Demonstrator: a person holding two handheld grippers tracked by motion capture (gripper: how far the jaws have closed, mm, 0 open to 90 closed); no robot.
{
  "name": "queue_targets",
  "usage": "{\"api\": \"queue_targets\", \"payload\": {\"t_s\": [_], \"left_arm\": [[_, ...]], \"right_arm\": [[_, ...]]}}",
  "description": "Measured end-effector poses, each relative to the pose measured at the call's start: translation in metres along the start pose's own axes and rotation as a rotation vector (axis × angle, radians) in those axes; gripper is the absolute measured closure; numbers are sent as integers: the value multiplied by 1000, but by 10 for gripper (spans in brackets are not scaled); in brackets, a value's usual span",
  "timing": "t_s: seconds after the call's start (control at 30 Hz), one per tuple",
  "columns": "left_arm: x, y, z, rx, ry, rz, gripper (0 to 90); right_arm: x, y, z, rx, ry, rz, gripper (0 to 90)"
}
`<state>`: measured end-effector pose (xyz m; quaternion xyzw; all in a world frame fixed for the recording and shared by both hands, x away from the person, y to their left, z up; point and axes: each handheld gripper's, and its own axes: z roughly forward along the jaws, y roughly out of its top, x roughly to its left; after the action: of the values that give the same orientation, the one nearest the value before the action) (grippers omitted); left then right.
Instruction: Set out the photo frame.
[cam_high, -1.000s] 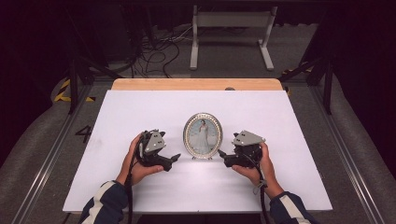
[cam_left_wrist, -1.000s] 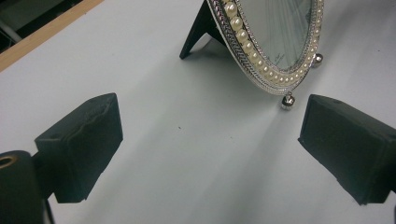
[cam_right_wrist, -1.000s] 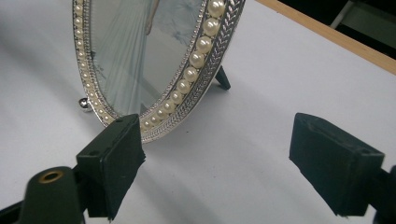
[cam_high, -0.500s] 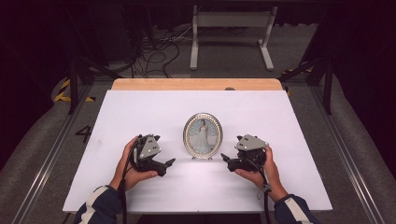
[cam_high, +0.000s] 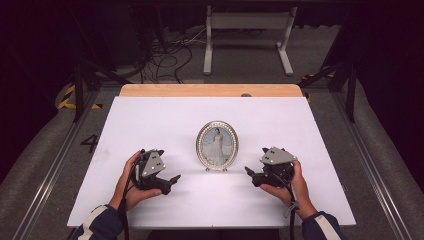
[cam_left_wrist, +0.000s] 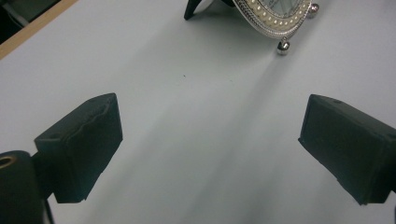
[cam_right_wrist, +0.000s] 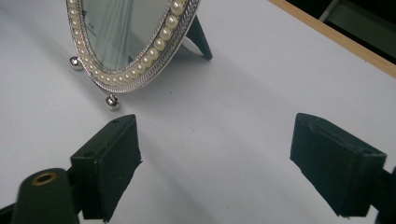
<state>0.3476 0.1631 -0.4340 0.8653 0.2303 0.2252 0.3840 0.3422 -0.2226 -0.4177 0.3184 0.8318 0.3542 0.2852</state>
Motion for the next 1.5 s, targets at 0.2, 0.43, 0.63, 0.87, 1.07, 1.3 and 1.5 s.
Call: {"api": "queue_targets", "payload": {"t_s": [0.2,0.43,0.63,0.87,1.07,1.3,1.5], "left_arm": [[-4,-5,-4,6,0,6,63],[-13,-10,-10,26,-5,37,61],[-13,-19,-18,29,-1,26,59],[-10,-28,-27,21,13,11,59],[-5,-35,-36,6,24,-19,60],[-2,-46,-45,-24,31,-50,62],[2,-57,-51,-31,35,-88,64]], "right_arm": [[3,-6,-5,11,3,-25,158],[3,-17,-12,15,-4,-46,158],[0,-27,-19,22,-14,-40,157],[-8,-40,-30,22,-31,-21,154],[-16,-53,-40,7,-39,12,149],[-19,-64,-47,-28,-36,45,144],[-25,-74,-54,-55,-34,90,140]]}}
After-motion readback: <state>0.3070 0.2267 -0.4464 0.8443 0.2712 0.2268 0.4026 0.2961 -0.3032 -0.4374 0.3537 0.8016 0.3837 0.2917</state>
